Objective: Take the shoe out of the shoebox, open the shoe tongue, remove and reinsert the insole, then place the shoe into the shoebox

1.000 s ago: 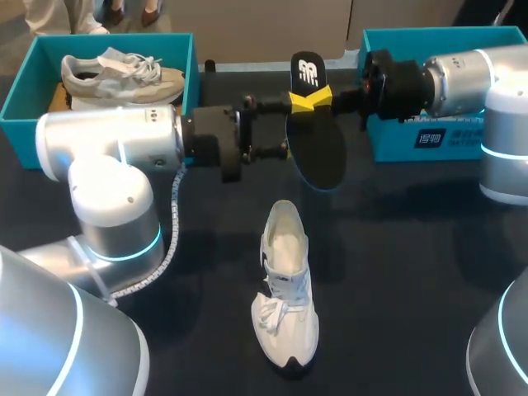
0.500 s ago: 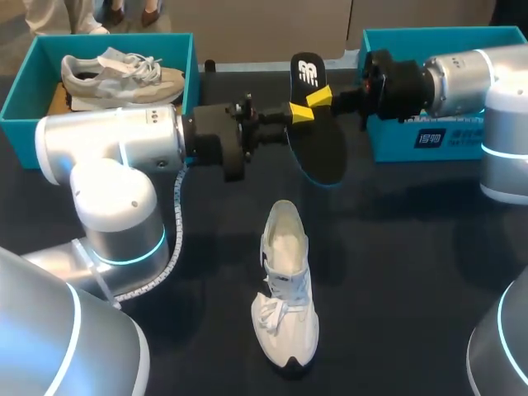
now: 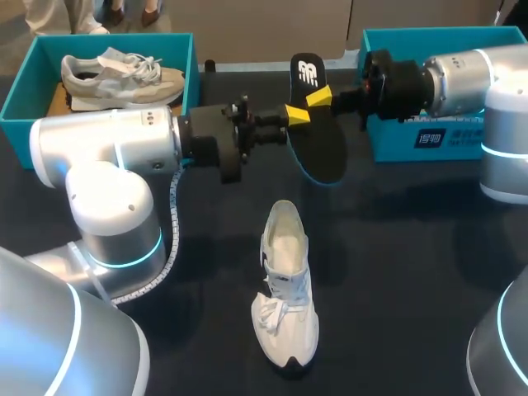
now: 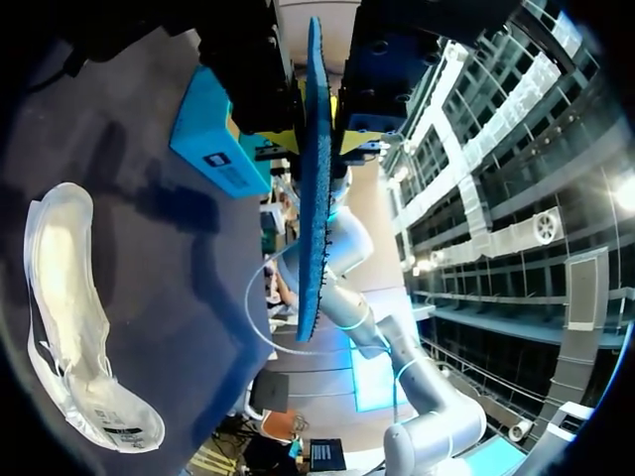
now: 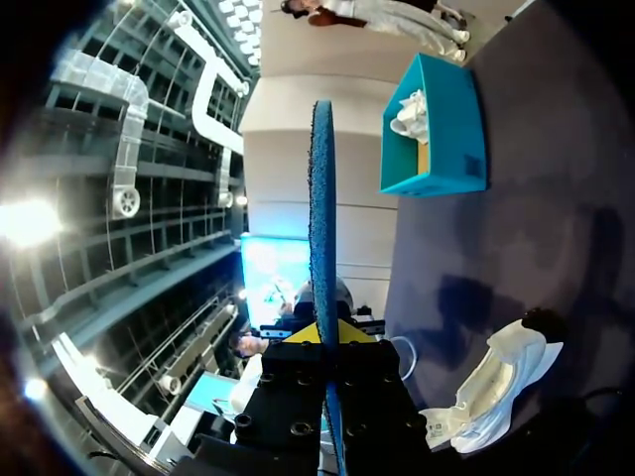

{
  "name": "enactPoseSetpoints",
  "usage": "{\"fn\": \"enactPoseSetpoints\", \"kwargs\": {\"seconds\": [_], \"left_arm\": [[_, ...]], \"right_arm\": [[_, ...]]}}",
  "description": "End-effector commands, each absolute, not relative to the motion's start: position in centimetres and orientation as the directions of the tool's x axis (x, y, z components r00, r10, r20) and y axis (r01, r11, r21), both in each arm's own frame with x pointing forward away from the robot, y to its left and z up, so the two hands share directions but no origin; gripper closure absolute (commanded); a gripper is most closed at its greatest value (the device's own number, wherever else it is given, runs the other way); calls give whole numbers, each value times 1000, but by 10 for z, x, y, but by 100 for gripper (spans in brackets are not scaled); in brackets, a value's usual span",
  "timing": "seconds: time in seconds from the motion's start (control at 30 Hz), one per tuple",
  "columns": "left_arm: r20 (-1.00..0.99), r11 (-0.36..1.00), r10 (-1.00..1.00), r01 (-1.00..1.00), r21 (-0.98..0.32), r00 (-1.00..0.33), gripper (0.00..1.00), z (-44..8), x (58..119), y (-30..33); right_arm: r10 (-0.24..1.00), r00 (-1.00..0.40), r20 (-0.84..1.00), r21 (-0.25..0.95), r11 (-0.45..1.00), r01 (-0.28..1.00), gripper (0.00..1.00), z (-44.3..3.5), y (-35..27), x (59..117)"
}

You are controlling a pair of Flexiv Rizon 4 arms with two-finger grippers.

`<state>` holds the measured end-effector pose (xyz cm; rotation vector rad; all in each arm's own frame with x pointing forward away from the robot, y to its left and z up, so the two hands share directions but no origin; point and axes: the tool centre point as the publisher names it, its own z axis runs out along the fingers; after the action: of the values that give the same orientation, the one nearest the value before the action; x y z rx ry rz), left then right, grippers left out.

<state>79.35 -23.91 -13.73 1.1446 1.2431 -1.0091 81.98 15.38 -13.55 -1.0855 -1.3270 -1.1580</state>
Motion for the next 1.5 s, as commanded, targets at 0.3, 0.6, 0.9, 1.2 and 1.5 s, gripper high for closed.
{"fn": "enactPoseSetpoints", "kwargs": {"seconds": [0.3, 0.6, 0.9, 1.2, 1.5], "left_arm": [[-994, 168, 58, 980, 103, 94, 100, -139, 794, -248], [-992, 172, 70, 979, 112, 101, 100, -138, 788, -233], [-986, 154, 83, 979, -132, -146, 100, -142, 776, -189], [-811, 54, 115, 819, -571, -573, 100, -126, 771, -168], [-811, 54, 115, 819, -571, -573, 100, -126, 771, -168]], "right_arm": [[7, -71, 997, 69, 129, 989, 100, -136, 155, 820], [-17, -86, 996, 87, 110, 990, 0, -136, 149, 812], [-9, -101, 995, 101, 102, 990, 0, -141, 128, 796], [43, -74, 996, 73, 26, 997, 0, -145, 116, 786], [43, -74, 996, 73, 26, 997, 0, -145, 116, 786]]}}
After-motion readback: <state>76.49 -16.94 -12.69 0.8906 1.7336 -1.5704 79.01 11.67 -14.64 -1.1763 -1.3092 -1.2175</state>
